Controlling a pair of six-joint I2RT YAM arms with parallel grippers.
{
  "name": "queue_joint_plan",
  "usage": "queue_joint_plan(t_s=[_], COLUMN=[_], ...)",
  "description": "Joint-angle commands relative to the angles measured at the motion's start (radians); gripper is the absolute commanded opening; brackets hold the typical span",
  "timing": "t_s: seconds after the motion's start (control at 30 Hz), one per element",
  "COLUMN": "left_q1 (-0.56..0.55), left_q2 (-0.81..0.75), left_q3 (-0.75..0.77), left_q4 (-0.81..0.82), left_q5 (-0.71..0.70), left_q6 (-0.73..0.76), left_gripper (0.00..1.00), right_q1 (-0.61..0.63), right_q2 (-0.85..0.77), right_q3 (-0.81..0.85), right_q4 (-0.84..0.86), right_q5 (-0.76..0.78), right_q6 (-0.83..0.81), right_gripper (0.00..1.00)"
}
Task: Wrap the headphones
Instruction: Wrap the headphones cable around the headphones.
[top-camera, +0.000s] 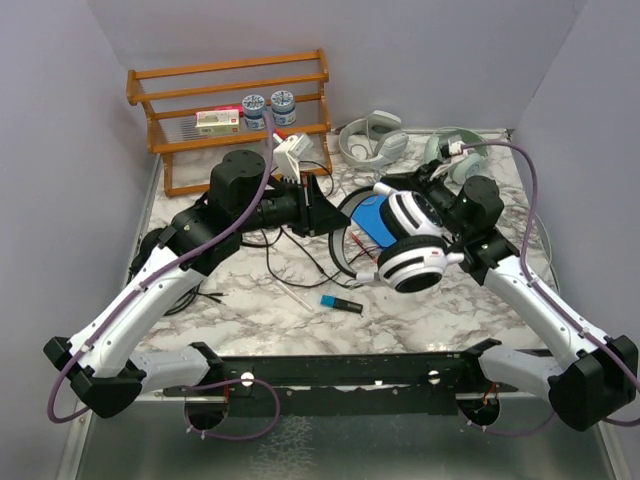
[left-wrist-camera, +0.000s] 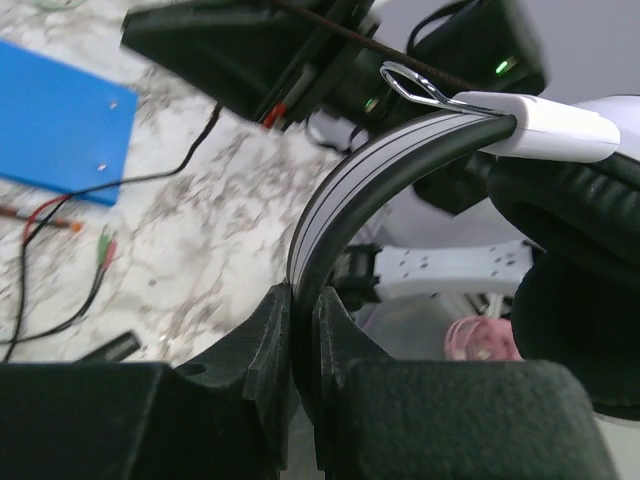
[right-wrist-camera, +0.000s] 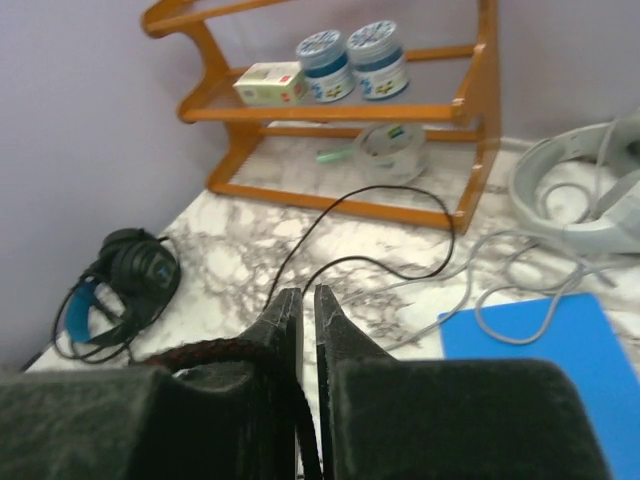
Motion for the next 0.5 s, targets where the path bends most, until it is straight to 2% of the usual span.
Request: queue_joint_plan(t_s=[0.0,0.23,0.33,0.47], left_q1=[-0.007,0.019,0.062,0.178], left_q2=[-0.014,0.05,0.082,0.138], left_q3=[-0.014,0.074,0.08,0.089], left_q4=[0.384,0.404,0.425,0.427], left_q5=[0.071,-0.096,-0.145,-0.125], left_q6=[-0.288,-0.339,-0.42,-0.513], left_gripper=[0.0,0.0,0.0,0.0], right_q1=[-0.002,-0.002,0.007,0.062], right_q2=[-0.045,-0.083,-0.09,-0.146], right_q3=[-0.064,-0.195,-0.216,-0.261], right_q4=[0.135,0.304,0.296,0.248], right_q5=[-0.166,-0.327,-0.378,-0.351], right_q6=[0.063,0.193,0.22,0.21], right_gripper=[0.18,0.2,0.19,0.14])
